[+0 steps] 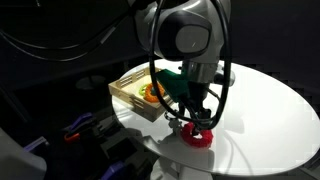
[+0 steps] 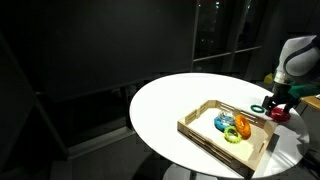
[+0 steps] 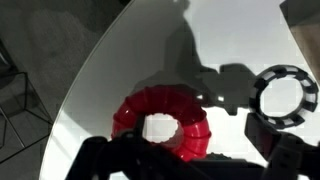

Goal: Pick up the red ring from the table and put it in the tray

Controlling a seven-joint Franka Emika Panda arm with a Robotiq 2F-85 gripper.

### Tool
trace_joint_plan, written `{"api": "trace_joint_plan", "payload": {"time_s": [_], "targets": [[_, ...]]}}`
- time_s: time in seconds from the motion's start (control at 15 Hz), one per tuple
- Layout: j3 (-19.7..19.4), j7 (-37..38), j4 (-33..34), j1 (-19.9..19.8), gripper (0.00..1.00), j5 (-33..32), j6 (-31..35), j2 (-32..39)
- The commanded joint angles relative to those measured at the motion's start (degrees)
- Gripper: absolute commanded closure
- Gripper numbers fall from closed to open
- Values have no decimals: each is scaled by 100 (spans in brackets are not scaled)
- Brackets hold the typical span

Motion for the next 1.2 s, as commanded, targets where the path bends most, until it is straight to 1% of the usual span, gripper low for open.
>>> {"api": "trace_joint_plan", "payload": {"time_s": [0.0, 0.07, 0.13, 0.27, 0.33, 0.4, 0.47, 0.6, 0.73, 0.8, 0.87, 0.93, 1.0, 1.07, 1.13], "targets": [[-96, 131, 85, 76, 5, 15, 96, 135], [-102, 137, 87, 81, 23, 16, 99, 151], [-109, 147, 97, 84, 30, 16, 99, 157], [-124, 148, 116, 80, 37, 23, 80, 152], [-132, 153, 124, 80, 45, 24, 72, 149], [-134, 161, 132, 81, 41, 25, 66, 151], [-137, 164, 136, 82, 44, 23, 65, 159], [-144, 178, 138, 87, 45, 19, 65, 168], [-147, 181, 140, 91, 44, 24, 56, 180], [-149, 182, 142, 94, 60, 22, 55, 189], [-152, 188, 142, 98, 69, 20, 52, 195], [-155, 196, 138, 107, 71, 14, 52, 190], [-155, 195, 130, 111, 78, 11, 47, 169], [-169, 219, 121, 127, 88, -6, 37, 129], [-161, 198, 120, 120, 92, 11, 11, 76]]}}
